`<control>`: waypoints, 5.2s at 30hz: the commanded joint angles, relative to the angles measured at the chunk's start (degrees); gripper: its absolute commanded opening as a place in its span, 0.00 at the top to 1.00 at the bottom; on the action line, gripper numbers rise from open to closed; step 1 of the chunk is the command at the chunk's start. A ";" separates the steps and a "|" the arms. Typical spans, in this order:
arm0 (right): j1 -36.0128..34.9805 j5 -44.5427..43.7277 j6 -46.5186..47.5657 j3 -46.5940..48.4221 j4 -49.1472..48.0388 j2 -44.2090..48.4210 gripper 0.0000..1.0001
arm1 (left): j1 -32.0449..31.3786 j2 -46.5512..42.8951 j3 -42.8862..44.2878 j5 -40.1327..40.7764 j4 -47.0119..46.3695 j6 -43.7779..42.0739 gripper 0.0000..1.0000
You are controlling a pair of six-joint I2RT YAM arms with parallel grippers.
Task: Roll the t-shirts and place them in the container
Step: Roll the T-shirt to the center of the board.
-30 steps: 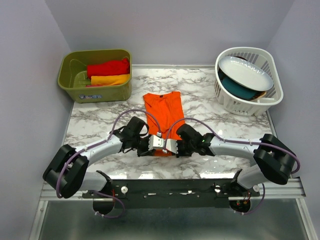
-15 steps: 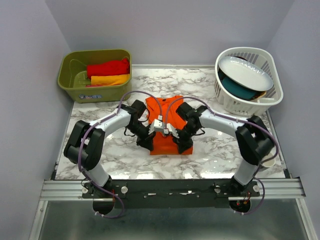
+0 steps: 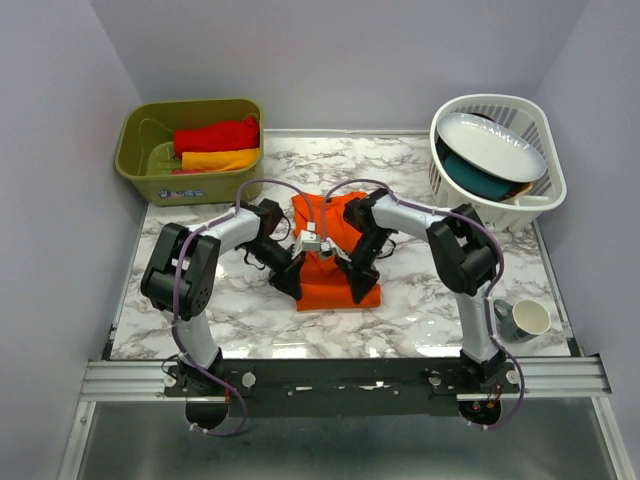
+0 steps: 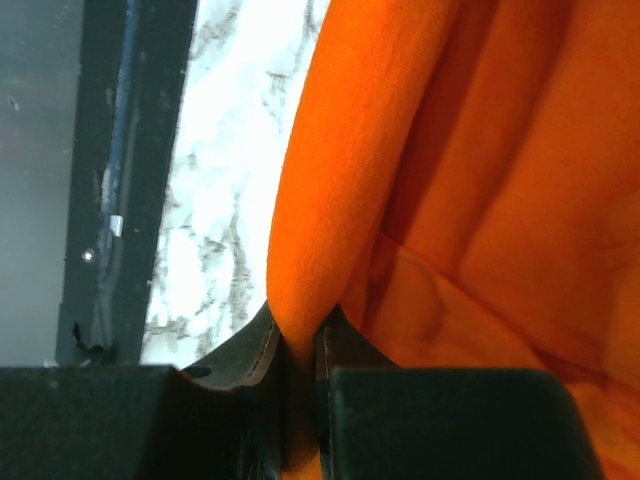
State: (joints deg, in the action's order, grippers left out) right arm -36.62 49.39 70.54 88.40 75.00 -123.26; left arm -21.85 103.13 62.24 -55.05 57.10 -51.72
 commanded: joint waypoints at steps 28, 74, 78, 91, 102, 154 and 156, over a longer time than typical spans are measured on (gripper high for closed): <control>1.99 1.33 -11.84 12.42 11.04 -14.38 0.84 | -14.53 -53.21 -38.32 28.06 -46.10 2.17 0.32; 15.70 -11.32 -23.97 -8.51 -21.69 20.92 0.03 | -20.79 -18.24 -14.70 18.31 -19.14 -8.13 1.00; 13.00 -16.68 -22.65 -33.81 -49.55 46.36 0.00 | -16.84 -14.11 -10.13 13.05 -14.76 -6.47 1.00; -9.96 -28.38 -17.99 -52.98 -72.18 52.43 0.00 | -10.59 -3.56 2.89 0.91 -3.14 -6.37 1.00; -12.86 -29.87 -18.33 -50.60 -69.20 44.25 0.02 | -6.81 -0.74 5.79 -2.34 0.02 -7.07 1.00; 10.25 1.77 -21.40 5.02 5.77 -15.60 0.92 | -5.81 -24.71 -8.34 19.26 -32.74 14.22 0.35; 10.17 1.33 -23.86 7.56 7.00 -18.31 0.92 | -9.60 -30.84 -15.78 24.18 -37.56 9.48 0.33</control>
State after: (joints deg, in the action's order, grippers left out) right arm -26.68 55.83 52.05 91.79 79.44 -135.57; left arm -24.25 82.56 57.82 -39.57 28.88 -31.18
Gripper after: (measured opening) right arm 0.155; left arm 0.650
